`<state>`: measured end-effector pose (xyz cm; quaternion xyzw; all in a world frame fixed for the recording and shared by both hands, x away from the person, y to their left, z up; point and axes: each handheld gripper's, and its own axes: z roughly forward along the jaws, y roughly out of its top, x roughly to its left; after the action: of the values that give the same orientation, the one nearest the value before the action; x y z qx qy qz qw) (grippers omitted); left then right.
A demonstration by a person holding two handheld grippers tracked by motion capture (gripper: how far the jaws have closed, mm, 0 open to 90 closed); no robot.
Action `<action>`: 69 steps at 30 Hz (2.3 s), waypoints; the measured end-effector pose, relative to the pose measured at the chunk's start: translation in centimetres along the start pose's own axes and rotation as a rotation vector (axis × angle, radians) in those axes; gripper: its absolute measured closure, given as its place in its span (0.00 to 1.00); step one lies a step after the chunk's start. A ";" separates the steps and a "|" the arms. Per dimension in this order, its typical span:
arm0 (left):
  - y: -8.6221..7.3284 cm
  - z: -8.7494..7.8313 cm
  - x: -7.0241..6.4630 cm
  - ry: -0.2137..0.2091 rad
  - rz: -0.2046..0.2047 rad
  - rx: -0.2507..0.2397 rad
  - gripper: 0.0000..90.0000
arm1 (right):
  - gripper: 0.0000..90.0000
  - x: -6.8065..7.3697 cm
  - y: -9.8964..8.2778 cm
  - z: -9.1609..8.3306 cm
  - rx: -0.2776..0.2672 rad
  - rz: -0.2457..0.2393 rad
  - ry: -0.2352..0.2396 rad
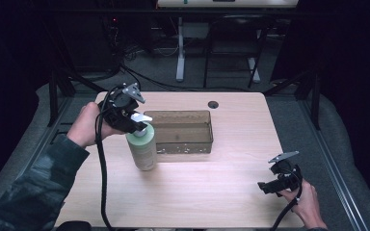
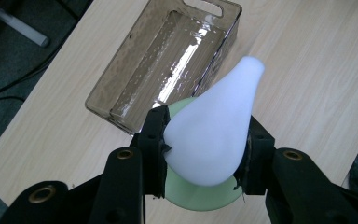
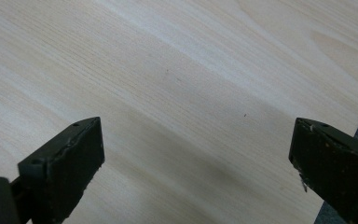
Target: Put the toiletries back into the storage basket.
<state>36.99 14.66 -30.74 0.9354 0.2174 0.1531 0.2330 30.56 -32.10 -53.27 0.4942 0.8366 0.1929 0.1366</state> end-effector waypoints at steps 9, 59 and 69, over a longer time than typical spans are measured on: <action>0.5 -0.8 0.3 0.013 -0.004 -0.008 0.68 | 0.03 0.0 0.0 0.0 0.002 0.001 -0.002; 4.2 -4.1 2.5 0.041 -0.001 0.009 0.68 | 0.02 -0.1 0.0 -0.2 -0.004 0.009 -0.012; 5.0 -4.2 3.3 0.050 -0.004 0.019 0.68 | 0.02 -0.1 0.0 -0.2 -0.001 0.006 -0.014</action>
<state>39.83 13.83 -24.05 0.9331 0.2262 0.1738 0.2191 30.52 -32.26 -53.12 0.4978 0.8341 0.1904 0.1422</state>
